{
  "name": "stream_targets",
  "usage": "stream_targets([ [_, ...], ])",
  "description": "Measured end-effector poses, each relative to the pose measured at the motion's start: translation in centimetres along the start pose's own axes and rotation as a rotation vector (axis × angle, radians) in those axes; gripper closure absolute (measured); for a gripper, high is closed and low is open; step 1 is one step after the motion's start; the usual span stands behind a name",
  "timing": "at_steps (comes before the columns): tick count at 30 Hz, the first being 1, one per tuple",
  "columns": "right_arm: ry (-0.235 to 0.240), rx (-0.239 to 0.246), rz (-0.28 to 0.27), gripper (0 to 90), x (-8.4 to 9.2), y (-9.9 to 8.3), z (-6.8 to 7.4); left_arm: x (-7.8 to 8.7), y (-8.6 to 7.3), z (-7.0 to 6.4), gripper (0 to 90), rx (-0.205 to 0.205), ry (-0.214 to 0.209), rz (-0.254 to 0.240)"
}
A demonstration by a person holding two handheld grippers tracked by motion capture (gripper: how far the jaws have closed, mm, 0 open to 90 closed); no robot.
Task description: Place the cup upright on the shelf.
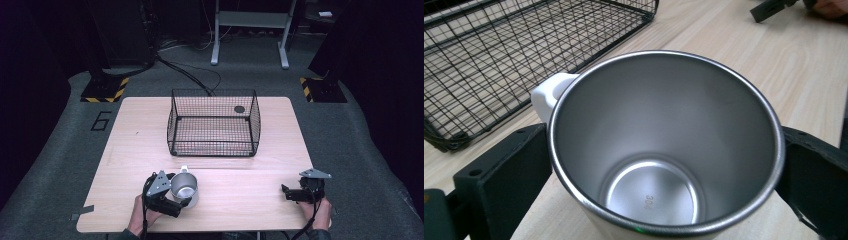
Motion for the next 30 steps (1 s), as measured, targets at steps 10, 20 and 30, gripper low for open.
stream_targets([
  [10,-0.001,0.0,-0.001,0.1,0.0,0.0,0.01,-0.42,0.06,-0.24,5.5,-0.001,0.006,0.001],
  [20,-0.002,0.001,-0.002,0.1,0.01,0.01,0.01,-0.51,0.06,-0.22,6.6,0.006,0.022,-0.014],
  [30,-0.005,-0.003,-0.004,0.1,0.01,0.0,0.05,-0.46,0.01,-0.22,6.8,-0.002,0.015,-0.02],
])
Point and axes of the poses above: each handheld gripper's, and its own axes: x roughly backward along the jaws, y roughly out of its top, z roughly to its left, the point moved 7 cm from there along -x, roughly forward along the jaws, and after that the axes turned 3 degrees about -y, right-handed, at the moved point
